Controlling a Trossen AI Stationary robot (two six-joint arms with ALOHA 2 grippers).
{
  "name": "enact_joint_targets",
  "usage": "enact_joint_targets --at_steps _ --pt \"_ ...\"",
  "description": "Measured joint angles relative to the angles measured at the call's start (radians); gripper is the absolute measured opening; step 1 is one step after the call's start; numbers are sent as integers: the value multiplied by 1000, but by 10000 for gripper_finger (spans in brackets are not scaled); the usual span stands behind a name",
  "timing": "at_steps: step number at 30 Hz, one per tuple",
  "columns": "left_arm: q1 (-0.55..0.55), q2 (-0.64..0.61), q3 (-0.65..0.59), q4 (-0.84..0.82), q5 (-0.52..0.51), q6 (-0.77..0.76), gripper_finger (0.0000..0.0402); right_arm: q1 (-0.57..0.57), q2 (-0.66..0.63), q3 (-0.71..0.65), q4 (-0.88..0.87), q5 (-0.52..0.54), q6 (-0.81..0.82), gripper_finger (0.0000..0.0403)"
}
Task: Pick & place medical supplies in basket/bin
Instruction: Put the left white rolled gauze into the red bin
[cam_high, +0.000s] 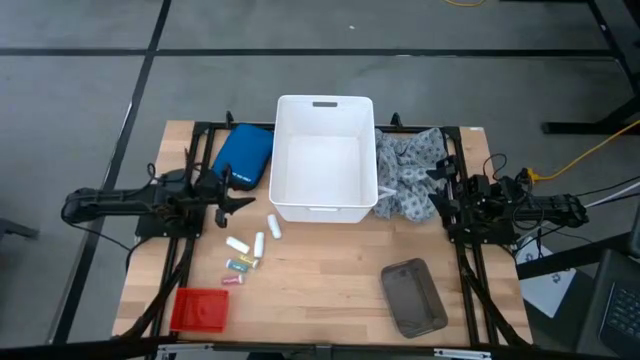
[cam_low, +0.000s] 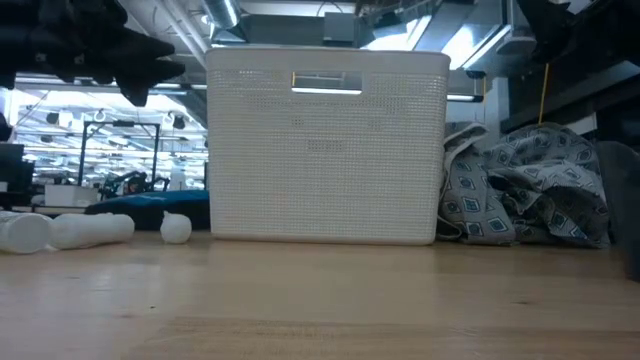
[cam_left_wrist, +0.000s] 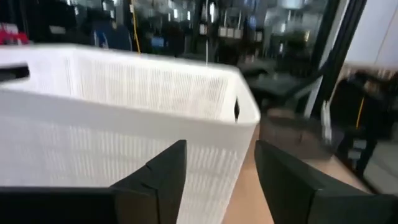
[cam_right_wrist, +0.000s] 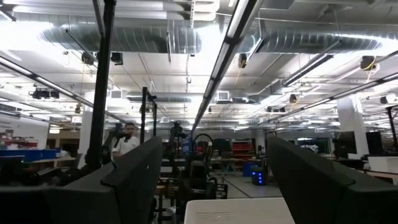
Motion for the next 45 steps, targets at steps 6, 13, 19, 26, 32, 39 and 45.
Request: enact_joint_targets --at_steps 6,13,19,26,32,39,45 --pt "-55 139 97 -133 -53 72 192 0 0 0 0 3 0 292" --pt "-137 270 273 -393 -109 77 190 0 0 0 -1 3 -1 292" --pt "-210 343 364 -655 -181 -28 191 0 0 0 -16 3 -2 292" --pt "-310 440 368 -746 -191 -201 190 0 0 0 -16 3 -17 292" --pt "-391 560 368 -742 -215 -312 192 0 0 0 -18 8 -38 292" --pt "-508 744 368 -777 -184 -416 209 0 0 0 -18 14 -41 292" --pt "-576 850 400 -781 -157 -458 219 0 0 0 -30 14 -41 292"
